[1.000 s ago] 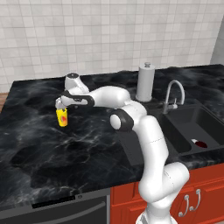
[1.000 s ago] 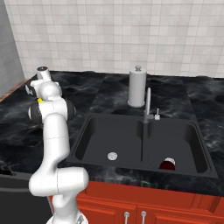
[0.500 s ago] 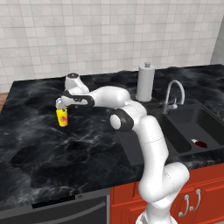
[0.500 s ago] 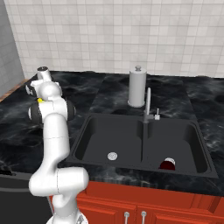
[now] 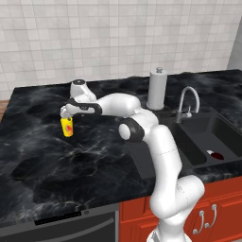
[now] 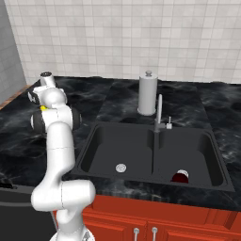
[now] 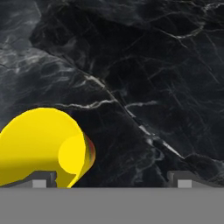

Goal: Move any existing items from the left basin to the right basin for drying. Then move the cup from the counter to the left basin of the sink for washing.

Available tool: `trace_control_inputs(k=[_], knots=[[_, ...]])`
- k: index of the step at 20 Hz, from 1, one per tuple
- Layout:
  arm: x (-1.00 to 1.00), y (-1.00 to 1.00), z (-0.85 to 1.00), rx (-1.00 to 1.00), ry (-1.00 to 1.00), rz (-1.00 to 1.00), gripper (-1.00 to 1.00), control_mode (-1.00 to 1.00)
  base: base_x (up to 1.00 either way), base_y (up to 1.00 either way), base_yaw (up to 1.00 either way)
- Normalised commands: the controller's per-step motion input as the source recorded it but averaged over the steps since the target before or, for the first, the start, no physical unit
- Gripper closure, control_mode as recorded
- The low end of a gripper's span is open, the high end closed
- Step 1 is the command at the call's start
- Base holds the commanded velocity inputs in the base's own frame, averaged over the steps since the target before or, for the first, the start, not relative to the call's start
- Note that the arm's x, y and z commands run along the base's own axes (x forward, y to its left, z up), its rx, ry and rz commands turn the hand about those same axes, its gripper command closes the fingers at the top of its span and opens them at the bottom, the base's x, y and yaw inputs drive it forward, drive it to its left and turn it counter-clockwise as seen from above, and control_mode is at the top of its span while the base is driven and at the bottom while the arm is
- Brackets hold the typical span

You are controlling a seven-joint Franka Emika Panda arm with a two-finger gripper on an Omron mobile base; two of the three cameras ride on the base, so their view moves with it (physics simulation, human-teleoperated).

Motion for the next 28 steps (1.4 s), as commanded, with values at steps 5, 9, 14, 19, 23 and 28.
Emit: trace_control_inputs(k=[5,9,14,19,23,28], knots=[[0.00,0.00,-0.04,0.00,0.00,0.00,-1.00,-1.00,0.00,0.00,0.00],[0.00,0.04,-0.05,0.00,0.00,0.00,-1.00,-1.00,0.00,0.00,0.00],[0.00,0.03,-0.03,0.00,0.00,0.00,-1.00,-1.00,0.00,0.00,0.00],[0.00,0.02,-0.06,0.00,0.00,0.00,-1.00,-1.00,0.00,0.00,0.00],[0.00,0.01,-0.07,0.00,0.00,0.00,-1.00,-1.00,0.00,0.00,0.00],[0.00,0.01,-0.07,0.00,0.01,0.00,-1.00,-1.00,0.00,0.00,0.00]])
